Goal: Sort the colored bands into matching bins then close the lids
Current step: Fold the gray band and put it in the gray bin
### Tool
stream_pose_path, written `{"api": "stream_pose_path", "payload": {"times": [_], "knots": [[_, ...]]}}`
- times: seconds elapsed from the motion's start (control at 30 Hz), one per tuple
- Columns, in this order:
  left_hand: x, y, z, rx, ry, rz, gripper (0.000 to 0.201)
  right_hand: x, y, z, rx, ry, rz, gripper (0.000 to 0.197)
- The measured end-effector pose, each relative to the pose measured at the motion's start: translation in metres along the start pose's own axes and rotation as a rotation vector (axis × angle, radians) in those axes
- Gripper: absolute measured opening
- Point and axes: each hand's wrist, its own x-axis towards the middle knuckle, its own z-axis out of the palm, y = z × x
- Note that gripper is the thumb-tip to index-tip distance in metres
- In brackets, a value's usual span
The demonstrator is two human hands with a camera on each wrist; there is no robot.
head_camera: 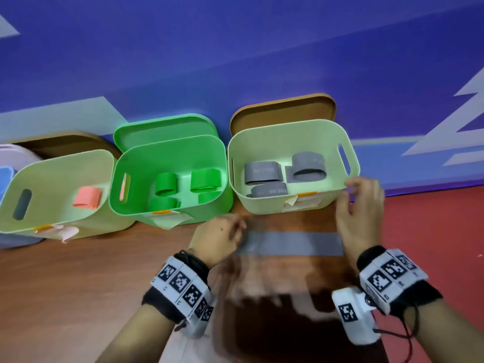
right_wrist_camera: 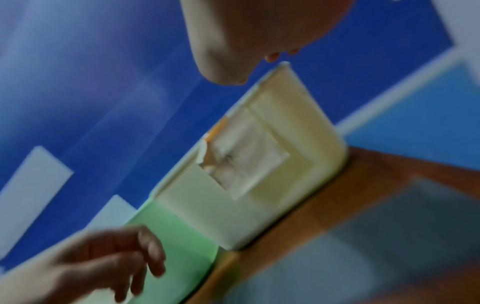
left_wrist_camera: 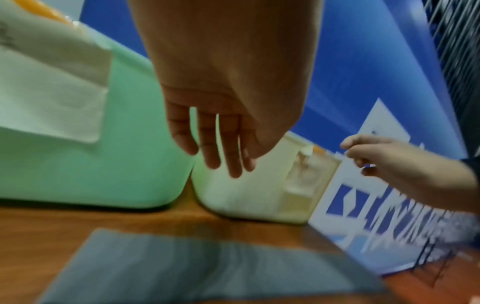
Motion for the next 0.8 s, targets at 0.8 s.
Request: {"api": "stream_pose_path", "payload": {"times": [0.8], "knots": [[-0.007,-0.025,0.029,0.175,-0.099,-0.265,0.031,-0.055,0.031,0.024,-0.438,-0.609,0.49,0.027]]}}
